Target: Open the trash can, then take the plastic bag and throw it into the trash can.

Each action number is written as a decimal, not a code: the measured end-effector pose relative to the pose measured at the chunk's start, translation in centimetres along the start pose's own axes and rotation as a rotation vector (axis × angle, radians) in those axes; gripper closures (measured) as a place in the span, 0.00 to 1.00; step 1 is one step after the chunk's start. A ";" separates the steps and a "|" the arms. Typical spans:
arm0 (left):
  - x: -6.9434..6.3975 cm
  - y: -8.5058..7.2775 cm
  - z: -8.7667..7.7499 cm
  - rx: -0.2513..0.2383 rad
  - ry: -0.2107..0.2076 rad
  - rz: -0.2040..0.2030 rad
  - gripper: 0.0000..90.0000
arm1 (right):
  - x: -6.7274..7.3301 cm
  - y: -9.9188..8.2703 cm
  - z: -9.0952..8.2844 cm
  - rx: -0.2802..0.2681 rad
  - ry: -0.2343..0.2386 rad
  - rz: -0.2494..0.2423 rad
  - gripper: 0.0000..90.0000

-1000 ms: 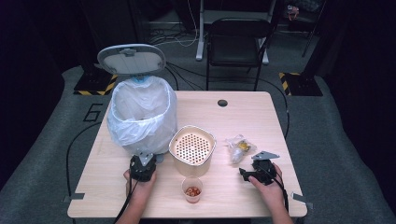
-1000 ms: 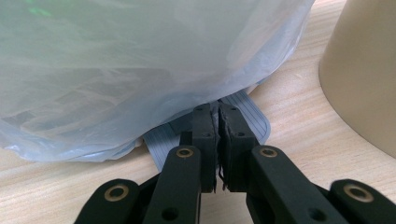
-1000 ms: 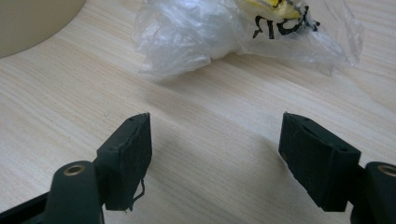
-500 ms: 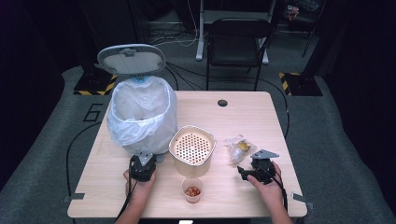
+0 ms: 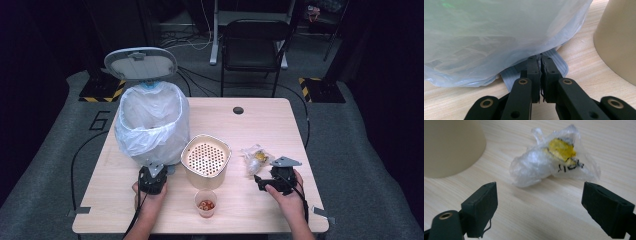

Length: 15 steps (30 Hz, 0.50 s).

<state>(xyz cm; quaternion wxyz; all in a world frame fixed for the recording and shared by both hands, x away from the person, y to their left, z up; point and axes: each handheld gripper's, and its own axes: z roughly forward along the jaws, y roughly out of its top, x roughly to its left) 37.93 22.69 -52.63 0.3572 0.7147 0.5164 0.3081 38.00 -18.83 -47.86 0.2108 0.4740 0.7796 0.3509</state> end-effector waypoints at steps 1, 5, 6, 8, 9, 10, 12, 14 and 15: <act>0.0 0.0 0.0 0.001 -0.002 -0.002 0.95 | -0.1 0.3 -0.2 0.004 0.009 -0.013 0.12; 0.0 0.0 0.0 0.001 0.000 -0.002 0.95 | -0.7 1.8 0.6 0.000 0.002 -0.015 0.03; 0.0 0.0 0.0 0.001 0.000 -0.002 0.95 | -0.7 1.8 0.6 0.000 0.002 -0.015 0.03; 0.0 0.0 0.0 0.001 0.000 0.000 0.95 | -1.3 2.6 1.7 0.016 -0.005 0.008 0.00; 0.0 0.0 0.0 0.001 0.000 0.001 0.95 | -1.5 2.8 2.0 0.022 -0.005 0.004 0.00; 0.0 0.0 0.0 0.000 0.000 0.001 0.95 | -1.5 2.8 2.0 0.022 -0.005 0.004 0.00; -0.1 0.0 0.0 -0.004 0.002 0.000 0.95 | -1.9 3.2 2.6 0.024 -0.014 0.034 0.00; -0.1 0.0 0.0 -0.001 0.001 0.000 0.95 | -1.9 3.4 2.8 0.015 -0.013 0.048 0.00; -0.1 0.0 0.0 -0.003 0.002 0.001 0.95 | -1.9 3.7 3.0 0.013 -0.011 0.061 0.00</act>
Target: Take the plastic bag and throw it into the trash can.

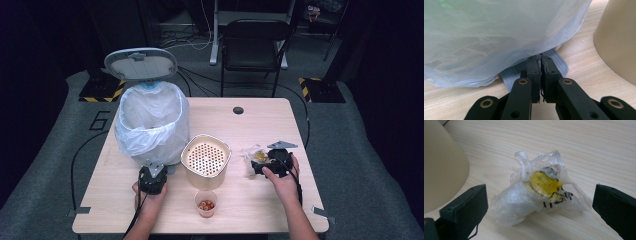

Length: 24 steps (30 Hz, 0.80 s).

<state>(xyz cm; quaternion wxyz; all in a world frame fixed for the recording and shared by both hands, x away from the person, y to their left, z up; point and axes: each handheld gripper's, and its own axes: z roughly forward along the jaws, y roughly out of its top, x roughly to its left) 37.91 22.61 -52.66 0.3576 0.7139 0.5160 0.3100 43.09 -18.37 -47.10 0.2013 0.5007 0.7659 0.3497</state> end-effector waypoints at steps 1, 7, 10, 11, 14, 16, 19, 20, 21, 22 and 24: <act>0.0 0.0 0.0 0.000 0.000 0.000 0.95 | 0.0 0.0 0.0 0.000 0.000 0.000 0.00; -0.1 0.0 -0.1 0.004 0.002 0.008 0.95 | -0.5 0.6 1.9 0.006 -0.023 -0.013 0.00; -0.1 0.0 0.0 -0.004 0.003 0.009 0.95 | -0.6 0.1 3.0 0.032 -0.024 -0.007 0.00; -0.1 0.0 0.0 -0.004 0.003 0.009 0.95 | -0.6 0.1 3.0 0.032 -0.024 -0.007 0.00; -0.1 0.0 0.0 -0.006 0.010 0.017 0.95 | -0.7 -0.4 3.9 0.063 -0.012 -0.013 0.00; -0.2 0.0 -0.1 -0.004 0.004 0.008 0.95 | -0.6 -0.6 4.1 0.073 -0.009 0.002 0.02; -0.1 0.0 -0.1 0.001 0.000 0.007 0.95 | -0.6 -0.9 4.5 0.078 -0.001 -0.030 0.13; -0.1 0.0 0.0 -0.005 0.000 0.005 0.95 | -0.6 -0.9 4.5 0.078 -0.001 -0.030 0.13; -0.1 0.0 -0.1 -0.003 -0.002 0.004 0.95 | -0.5 -0.9 4.5 0.083 -0.001 -0.035 0.16; -0.1 0.0 -0.1 -0.004 -0.001 0.005 0.95 | -0.3 -1.0 4.7 0.080 -0.004 -0.038 0.16; -0.1 0.0 -0.1 0.002 0.000 0.007 0.95 | 0.1 -1.1 5.1 0.115 -0.013 -0.090 0.24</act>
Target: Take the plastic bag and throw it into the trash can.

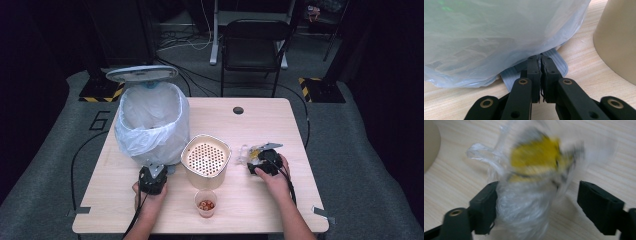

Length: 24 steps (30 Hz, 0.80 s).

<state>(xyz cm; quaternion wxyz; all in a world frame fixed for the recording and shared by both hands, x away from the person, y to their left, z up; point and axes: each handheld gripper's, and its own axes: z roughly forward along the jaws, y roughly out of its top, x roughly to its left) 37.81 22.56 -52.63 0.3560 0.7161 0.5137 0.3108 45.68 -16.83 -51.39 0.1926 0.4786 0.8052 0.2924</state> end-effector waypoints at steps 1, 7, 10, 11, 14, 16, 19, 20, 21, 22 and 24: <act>0.0 0.0 0.0 0.000 0.001 0.001 0.95 | 0.1 0.0 0.1 -0.010 0.001 -0.006 0.26; 0.0 0.0 0.0 0.000 0.001 0.002 0.95 | 0.6 0.1 0.0 -0.026 0.024 -0.027 0.44; 0.0 0.0 0.0 -0.001 0.002 0.004 0.95 | 0.9 0.1 0.0 -0.034 0.036 -0.032 0.55; 0.0 0.0 0.0 0.001 0.000 0.004 0.95 | 0.9 0.1 -0.1 -0.027 0.047 -0.041 0.59; 0.0 0.0 0.0 0.000 0.000 0.002 0.95 | 1.1 0.2 -0.1 -0.036 0.044 -0.048 0.69; 0.0 0.0 0.0 -0.001 0.001 0.001 0.95 | 1.1 0.2 -0.3 -0.034 0.058 -0.053 0.73; 0.0 0.0 0.0 0.001 0.001 0.003 0.95 | 1.0 0.3 -0.6 -0.030 0.084 -0.027 0.76; 0.0 0.0 0.0 0.000 0.001 0.003 0.95 | 1.0 0.3 -0.7 -0.038 0.083 -0.026 0.76; 0.0 0.0 0.0 0.000 0.001 0.002 0.95 | 0.9 0.3 -0.8 -0.043 0.080 -0.026 0.76; 0.0 0.0 0.0 0.000 0.000 0.002 0.95 | 0.8 0.4 -1.1 -0.046 0.086 -0.025 0.76; 0.0 0.0 0.0 0.002 0.000 0.001 0.95 | 0.8 0.5 -1.5 -0.055 0.085 -0.017 0.77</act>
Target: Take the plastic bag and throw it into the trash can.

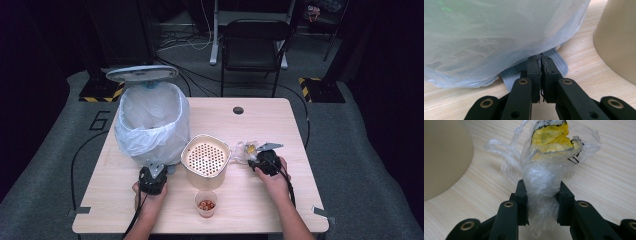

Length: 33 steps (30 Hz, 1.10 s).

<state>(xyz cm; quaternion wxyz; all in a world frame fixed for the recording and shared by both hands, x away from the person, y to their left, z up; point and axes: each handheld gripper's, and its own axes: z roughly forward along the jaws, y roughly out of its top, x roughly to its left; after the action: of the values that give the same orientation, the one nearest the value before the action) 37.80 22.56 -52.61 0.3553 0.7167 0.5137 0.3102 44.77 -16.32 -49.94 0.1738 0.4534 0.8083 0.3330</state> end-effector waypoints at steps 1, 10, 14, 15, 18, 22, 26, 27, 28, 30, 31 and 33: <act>0.0 0.0 0.0 0.002 -0.002 0.001 0.95 | 0.0 0.1 -0.3 -0.002 0.004 0.003 0.77; 0.0 0.0 0.0 0.000 0.000 0.005 0.95 | 0.2 1.7 -3.3 -0.025 -0.001 -0.014 0.77; -0.1 0.0 0.1 -0.009 0.006 0.004 0.95 | 0.6 2.9 -4.9 -0.024 -0.001 -0.033 0.77; 0.0 0.0 0.0 -0.007 0.007 0.008 0.95 | 0.6 3.2 -5.2 -0.027 0.000 -0.042 0.77; 0.0 0.0 0.0 -0.001 0.007 0.011 0.95 | 0.8 4.2 -6.5 -0.038 0.015 -0.042 0.77; 0.0 0.0 0.0 0.000 0.002 0.009 0.95 | 1.1 4.9 -7.2 -0.043 0.011 -0.048 0.77; 0.0 0.0 0.0 0.000 0.003 0.009 0.95 | 1.2 5.8 -8.3 -0.057 0.020 -0.076 0.77; 0.0 0.0 0.0 0.000 0.004 0.010 0.95 | 1.4 6.1 -8.6 -0.061 0.022 -0.069 0.77; 0.0 0.0 0.0 0.000 0.004 0.010 0.95 | 1.7 6.6 -9.1 -0.068 0.032 -0.076 0.77; 0.0 0.0 0.0 0.001 0.004 0.009 0.95 | 1.9 6.9 -9.4 -0.074 0.031 -0.085 0.77; 0.0 0.0 0.0 -0.001 0.004 0.009 0.95 | 2.1 7.3 -9.7 -0.076 0.033 -0.095 0.77; 0.0 0.0 0.0 -0.001 0.005 0.010 0.95 | 2.5 8.0 -10.3 -0.082 0.033 -0.120 0.77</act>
<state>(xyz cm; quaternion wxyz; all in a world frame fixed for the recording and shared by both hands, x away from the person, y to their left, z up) 37.81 22.56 -52.60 0.3528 0.7184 0.5109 0.3137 42.39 -15.14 -36.91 0.1985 0.3912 0.8225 0.3621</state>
